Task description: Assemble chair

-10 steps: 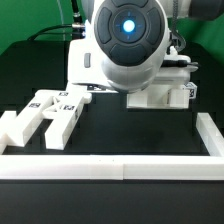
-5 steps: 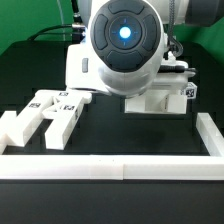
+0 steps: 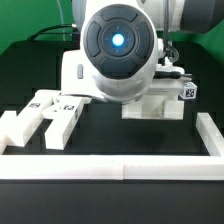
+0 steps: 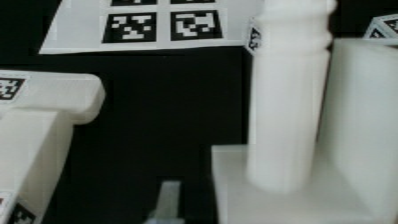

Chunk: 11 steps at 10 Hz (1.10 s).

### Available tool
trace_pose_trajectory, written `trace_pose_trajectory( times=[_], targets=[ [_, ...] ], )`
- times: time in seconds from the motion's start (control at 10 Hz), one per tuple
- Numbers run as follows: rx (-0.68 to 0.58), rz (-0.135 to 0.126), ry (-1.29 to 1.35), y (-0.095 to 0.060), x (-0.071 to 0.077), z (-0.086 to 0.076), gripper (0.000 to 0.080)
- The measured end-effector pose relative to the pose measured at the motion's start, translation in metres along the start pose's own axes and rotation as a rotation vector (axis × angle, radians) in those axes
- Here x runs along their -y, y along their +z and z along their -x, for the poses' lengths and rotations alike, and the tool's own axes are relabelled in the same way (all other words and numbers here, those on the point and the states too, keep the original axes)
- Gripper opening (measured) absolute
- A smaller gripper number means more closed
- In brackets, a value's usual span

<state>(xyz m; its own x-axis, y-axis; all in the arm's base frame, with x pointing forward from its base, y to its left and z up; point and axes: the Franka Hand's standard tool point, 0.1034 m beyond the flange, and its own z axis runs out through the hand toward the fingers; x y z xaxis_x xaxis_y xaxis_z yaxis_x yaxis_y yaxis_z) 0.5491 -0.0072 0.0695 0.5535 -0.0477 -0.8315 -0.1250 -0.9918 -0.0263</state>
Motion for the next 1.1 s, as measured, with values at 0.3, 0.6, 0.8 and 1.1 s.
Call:
trace_pose_trajectory(
  times=[0.3, 0.6, 0.8, 1.1],
  targets=[
    [0.000, -0.005, 0.006, 0.0038, -0.0025, 0.0016, 0.0188],
    [0.000, -0.007, 0.007, 0.0040, -0.0037, 0.0015, 0.0549],
    [0.000, -0.008, 0.008, 0.0039, -0.0043, 0.0014, 0.0625],
    [0.000, -0.009, 0.009, 0.0038, -0.0052, 0.0014, 0.0649]
  ],
)
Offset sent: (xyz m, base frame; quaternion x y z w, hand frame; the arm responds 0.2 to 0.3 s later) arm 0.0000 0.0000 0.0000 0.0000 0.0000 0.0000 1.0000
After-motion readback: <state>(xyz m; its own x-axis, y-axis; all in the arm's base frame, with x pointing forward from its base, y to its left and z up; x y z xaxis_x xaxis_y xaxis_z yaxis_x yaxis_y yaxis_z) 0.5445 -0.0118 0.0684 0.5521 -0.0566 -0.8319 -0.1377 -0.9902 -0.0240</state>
